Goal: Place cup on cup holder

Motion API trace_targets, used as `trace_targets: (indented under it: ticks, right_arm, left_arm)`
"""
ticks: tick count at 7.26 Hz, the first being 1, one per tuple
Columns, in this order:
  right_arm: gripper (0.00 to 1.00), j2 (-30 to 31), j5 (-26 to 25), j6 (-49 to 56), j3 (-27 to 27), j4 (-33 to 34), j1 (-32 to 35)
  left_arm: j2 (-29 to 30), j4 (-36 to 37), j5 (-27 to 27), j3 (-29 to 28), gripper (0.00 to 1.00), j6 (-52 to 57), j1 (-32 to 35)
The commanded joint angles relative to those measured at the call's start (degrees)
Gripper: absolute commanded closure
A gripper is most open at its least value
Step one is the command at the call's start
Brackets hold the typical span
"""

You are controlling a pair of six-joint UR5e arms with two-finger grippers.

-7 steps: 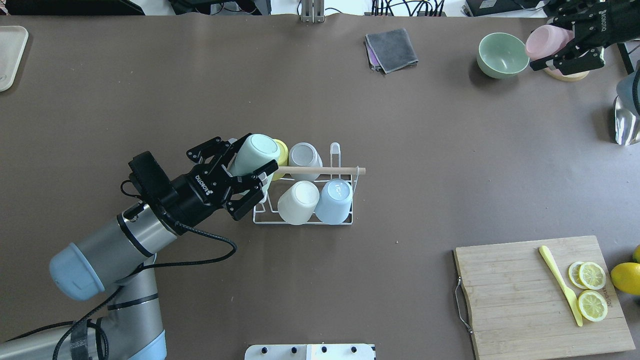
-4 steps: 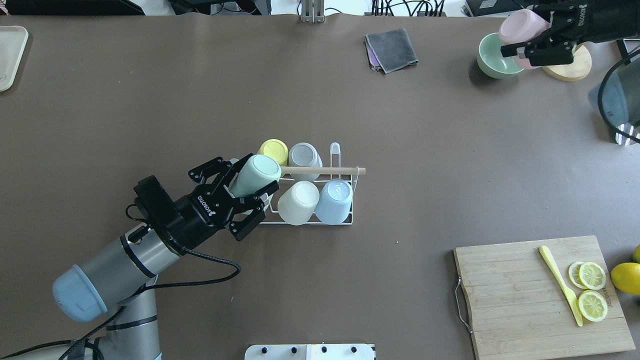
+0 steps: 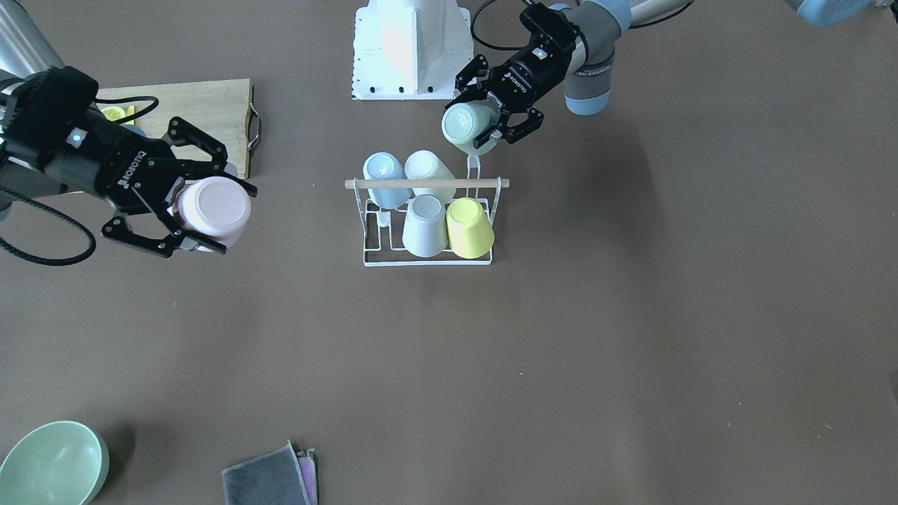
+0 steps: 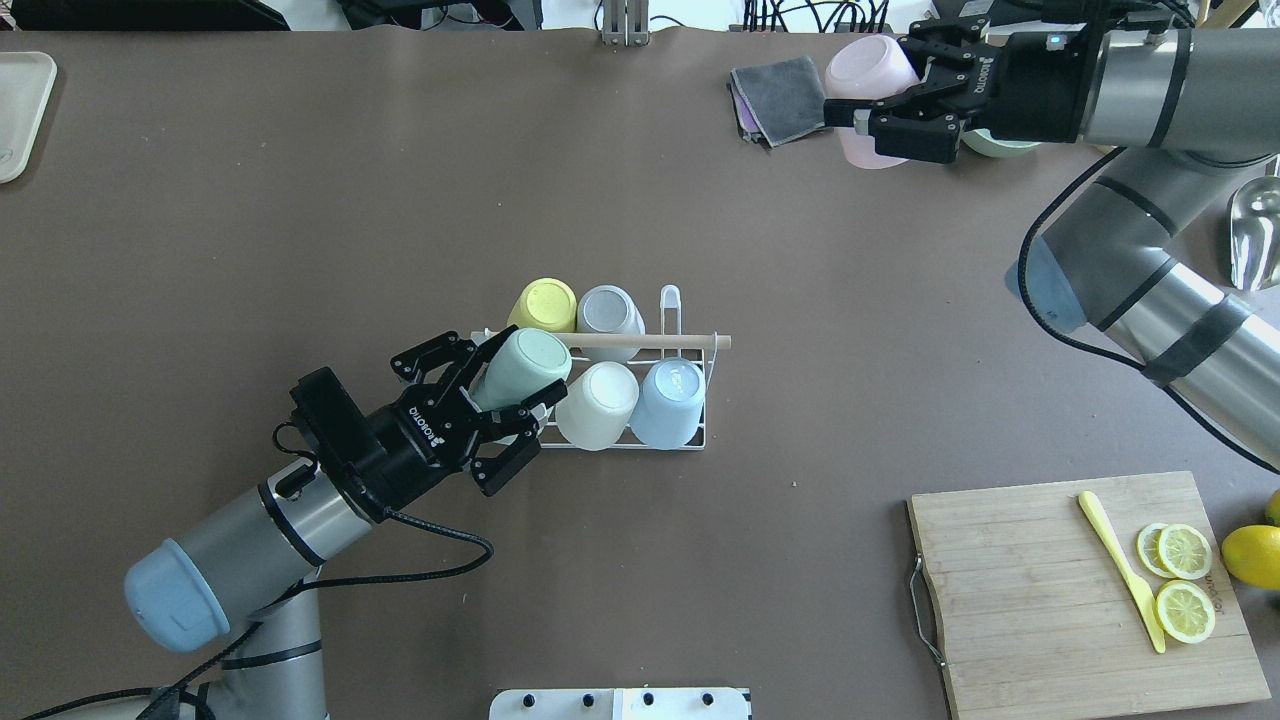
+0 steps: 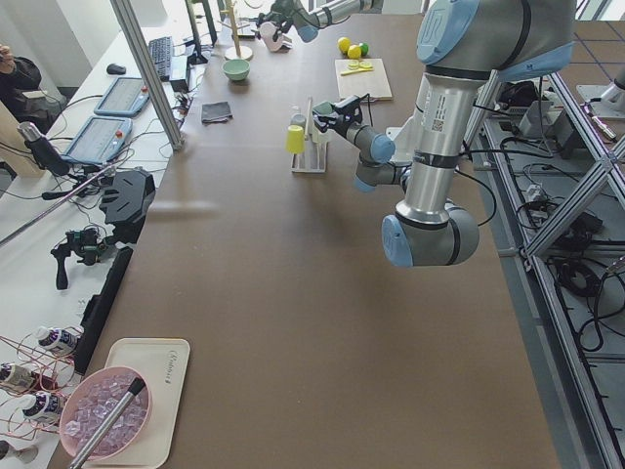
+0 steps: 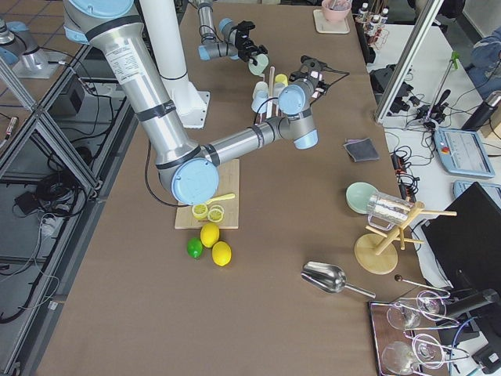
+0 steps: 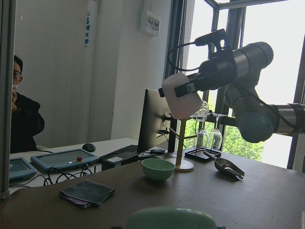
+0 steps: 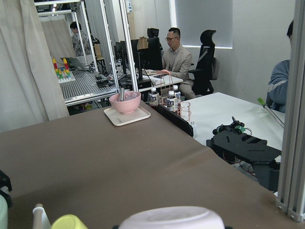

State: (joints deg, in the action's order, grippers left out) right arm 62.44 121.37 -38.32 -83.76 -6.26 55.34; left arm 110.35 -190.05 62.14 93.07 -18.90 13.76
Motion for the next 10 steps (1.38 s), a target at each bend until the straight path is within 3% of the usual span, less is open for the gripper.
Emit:
trace_targets:
  ticks: [1,5,7,10]
  right_arm:
    - [1.0,-1.61,-1.4,-2.81,0.0,-6.28,-3.83]
    - [1.0,-2.06,0.01,-1.67,-0.52,-9.56,-6.29]
    - [1.0,-1.45,-1.91,2.26,0.26,-9.39,-7.87]
    - [1.0,-2.58,-4.3,8.85,0.88,-3.44,-12.01]
  left_arm:
    - [1.17,0.21,0.0,-1.13,1.0,0.09,-0.05]
    - [1.27,0.3,0.17,-1.4,1.0,0.0,2.13]
    - [1.18,0.3,0.53,-2.18,1.0,-0.09,3.73]
    - [1.53,0.3,0.62,-2.89,1.0,-0.09,3.29]
